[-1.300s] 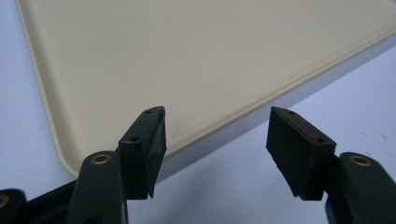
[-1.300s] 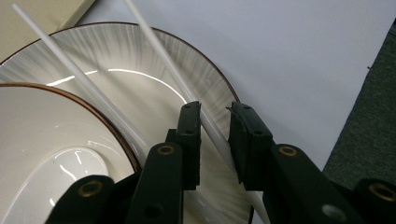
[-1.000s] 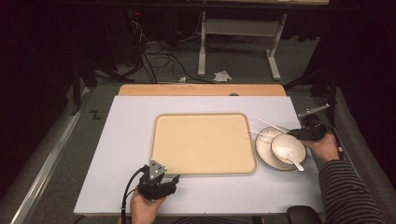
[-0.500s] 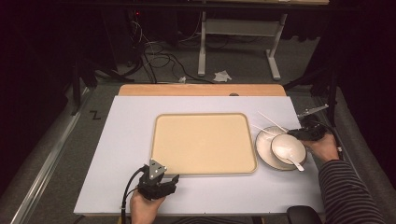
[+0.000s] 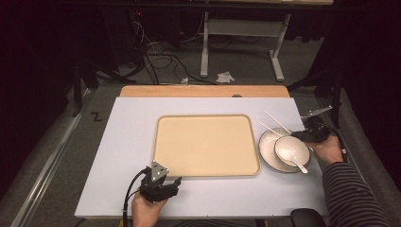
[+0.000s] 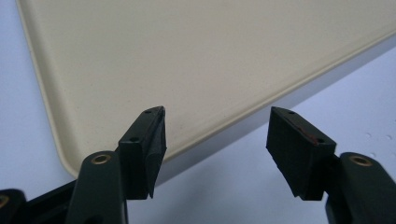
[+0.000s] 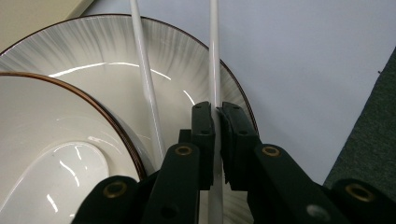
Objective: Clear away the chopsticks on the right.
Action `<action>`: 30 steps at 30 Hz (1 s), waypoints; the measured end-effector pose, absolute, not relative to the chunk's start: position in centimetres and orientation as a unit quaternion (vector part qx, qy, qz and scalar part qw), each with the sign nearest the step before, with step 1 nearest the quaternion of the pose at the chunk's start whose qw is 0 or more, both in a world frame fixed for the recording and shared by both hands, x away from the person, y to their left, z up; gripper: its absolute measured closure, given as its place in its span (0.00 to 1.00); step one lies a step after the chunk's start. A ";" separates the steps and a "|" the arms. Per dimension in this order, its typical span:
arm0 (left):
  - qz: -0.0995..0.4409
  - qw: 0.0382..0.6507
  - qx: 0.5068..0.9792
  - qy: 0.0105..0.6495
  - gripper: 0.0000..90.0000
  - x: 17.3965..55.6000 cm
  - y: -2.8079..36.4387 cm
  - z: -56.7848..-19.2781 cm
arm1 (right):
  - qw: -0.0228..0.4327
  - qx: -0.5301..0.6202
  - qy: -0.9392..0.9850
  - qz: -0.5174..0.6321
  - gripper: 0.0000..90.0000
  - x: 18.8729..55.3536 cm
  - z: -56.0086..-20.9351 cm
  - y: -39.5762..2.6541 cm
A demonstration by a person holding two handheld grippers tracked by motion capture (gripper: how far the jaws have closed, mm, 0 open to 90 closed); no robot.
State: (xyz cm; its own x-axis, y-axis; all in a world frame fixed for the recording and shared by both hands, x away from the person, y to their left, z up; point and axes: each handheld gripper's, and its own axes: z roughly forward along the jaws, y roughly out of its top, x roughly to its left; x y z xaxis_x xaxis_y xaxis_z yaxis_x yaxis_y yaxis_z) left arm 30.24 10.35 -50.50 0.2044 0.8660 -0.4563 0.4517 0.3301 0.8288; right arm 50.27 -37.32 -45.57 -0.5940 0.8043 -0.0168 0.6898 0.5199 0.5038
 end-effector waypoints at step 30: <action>0.180 0.556 0.553 0.595 0.42 30.5 10.0 -50.3 | 0.149 0.434 0.852 0.254 0.96 48.7 -43.6 -37.5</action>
State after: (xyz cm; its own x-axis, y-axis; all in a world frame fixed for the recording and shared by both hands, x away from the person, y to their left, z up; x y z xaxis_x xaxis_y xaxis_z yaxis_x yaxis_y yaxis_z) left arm 30.51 10.05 -50.32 0.2285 0.8569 -0.4620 0.4576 0.3243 0.8279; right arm 48.73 -37.55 -43.62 -0.5792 0.8145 -0.0335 0.6635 0.4949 0.5611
